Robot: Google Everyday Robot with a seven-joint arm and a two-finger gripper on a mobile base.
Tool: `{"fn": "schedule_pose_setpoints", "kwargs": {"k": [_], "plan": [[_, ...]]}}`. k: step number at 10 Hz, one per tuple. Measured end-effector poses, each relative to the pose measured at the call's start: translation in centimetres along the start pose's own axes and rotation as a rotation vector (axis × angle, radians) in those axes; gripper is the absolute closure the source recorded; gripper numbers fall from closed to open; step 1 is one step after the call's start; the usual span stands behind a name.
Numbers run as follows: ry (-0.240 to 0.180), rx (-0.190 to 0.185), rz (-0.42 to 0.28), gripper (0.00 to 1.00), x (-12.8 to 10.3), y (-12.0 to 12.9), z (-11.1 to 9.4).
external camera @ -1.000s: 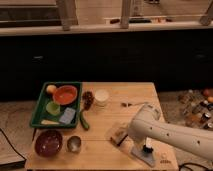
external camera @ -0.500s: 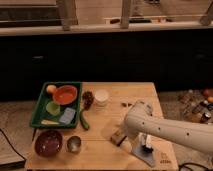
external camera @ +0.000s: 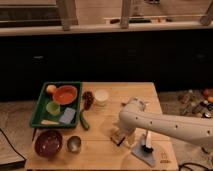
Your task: Place eraser in paper cup
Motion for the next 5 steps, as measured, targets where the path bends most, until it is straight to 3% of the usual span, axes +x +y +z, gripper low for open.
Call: {"fn": "schedule_pose_setpoints", "kwargs": {"k": [3,5], "plan": [[-0.010,-0.040,-0.009,0.67,0.10,-0.79,1.59],[-0.010,-0.040,-0.014,0.83,0.06,-0.95,1.54]]}}
